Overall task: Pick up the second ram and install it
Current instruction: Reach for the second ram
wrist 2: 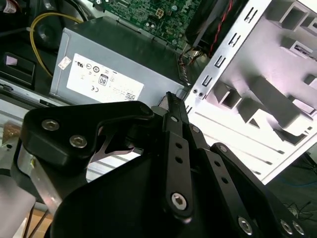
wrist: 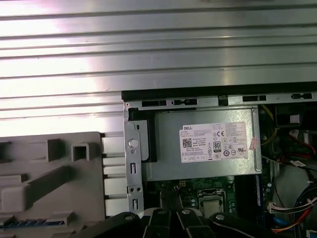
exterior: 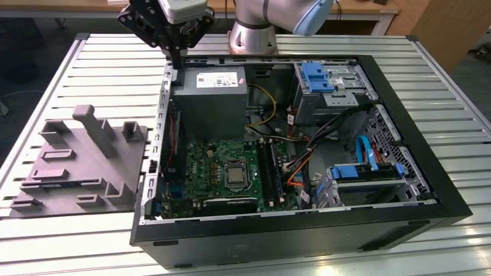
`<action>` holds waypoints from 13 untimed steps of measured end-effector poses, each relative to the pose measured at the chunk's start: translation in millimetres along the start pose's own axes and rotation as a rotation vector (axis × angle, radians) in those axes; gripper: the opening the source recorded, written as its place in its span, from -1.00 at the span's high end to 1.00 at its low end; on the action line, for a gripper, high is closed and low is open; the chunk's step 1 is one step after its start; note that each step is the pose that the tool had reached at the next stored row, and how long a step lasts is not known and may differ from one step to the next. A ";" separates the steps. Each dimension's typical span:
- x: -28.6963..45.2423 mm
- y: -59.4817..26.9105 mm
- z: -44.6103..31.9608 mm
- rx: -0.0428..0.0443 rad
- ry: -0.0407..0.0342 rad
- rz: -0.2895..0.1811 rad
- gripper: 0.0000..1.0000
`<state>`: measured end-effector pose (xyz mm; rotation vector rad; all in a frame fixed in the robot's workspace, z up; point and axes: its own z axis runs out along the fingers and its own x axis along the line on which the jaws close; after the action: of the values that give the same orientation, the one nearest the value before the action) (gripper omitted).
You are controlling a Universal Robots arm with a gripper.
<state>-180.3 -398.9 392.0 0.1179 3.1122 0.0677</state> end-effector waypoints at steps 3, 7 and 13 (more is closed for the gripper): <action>3.9 -0.3 -0.1 0.0001 0.0000 0.000 0.80; 10.4 -0.8 -0.1 0.0000 -0.0001 0.000 0.80; 20.9 -1.6 -0.2 0.0000 -0.0003 0.000 0.80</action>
<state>-201.3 -398.9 391.7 0.1179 3.1119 0.0677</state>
